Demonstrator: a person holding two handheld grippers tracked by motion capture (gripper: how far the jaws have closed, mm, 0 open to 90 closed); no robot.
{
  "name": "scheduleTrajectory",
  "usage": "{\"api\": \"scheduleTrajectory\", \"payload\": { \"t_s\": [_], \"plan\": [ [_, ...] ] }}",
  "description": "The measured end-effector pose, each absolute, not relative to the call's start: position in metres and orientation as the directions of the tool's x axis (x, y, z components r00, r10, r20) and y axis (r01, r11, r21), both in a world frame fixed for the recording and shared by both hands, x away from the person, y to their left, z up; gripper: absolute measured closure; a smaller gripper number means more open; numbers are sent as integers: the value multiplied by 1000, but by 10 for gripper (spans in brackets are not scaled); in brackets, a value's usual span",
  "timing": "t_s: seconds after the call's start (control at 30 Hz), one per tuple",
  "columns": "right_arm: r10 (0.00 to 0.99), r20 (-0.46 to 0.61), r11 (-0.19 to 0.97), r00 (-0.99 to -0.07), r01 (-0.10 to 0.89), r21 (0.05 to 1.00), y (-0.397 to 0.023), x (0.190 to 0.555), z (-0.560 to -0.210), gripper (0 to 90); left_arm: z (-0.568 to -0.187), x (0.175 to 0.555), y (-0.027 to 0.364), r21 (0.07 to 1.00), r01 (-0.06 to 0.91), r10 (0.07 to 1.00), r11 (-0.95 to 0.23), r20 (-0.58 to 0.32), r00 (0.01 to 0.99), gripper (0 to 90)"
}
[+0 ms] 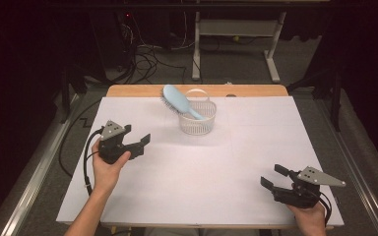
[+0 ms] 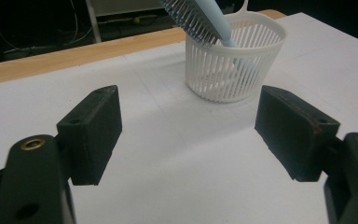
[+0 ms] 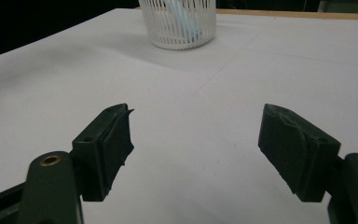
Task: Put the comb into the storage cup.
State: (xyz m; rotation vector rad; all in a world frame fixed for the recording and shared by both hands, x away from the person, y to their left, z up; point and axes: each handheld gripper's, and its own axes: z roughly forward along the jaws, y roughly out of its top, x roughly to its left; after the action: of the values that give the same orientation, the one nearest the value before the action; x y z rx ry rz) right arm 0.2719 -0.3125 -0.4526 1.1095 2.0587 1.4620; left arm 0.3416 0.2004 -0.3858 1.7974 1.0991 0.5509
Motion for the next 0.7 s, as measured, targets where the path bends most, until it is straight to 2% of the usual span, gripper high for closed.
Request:
{"api": "scheduleTrajectory", "payload": {
  "t_s": [0.7],
  "plan": [
    [777, 133, 146, -615, 382, 912, -313, 272, -453, 262, -392, 328, 206, 881, 442, 862, -170, -85, 500, 237]
  ]
}}
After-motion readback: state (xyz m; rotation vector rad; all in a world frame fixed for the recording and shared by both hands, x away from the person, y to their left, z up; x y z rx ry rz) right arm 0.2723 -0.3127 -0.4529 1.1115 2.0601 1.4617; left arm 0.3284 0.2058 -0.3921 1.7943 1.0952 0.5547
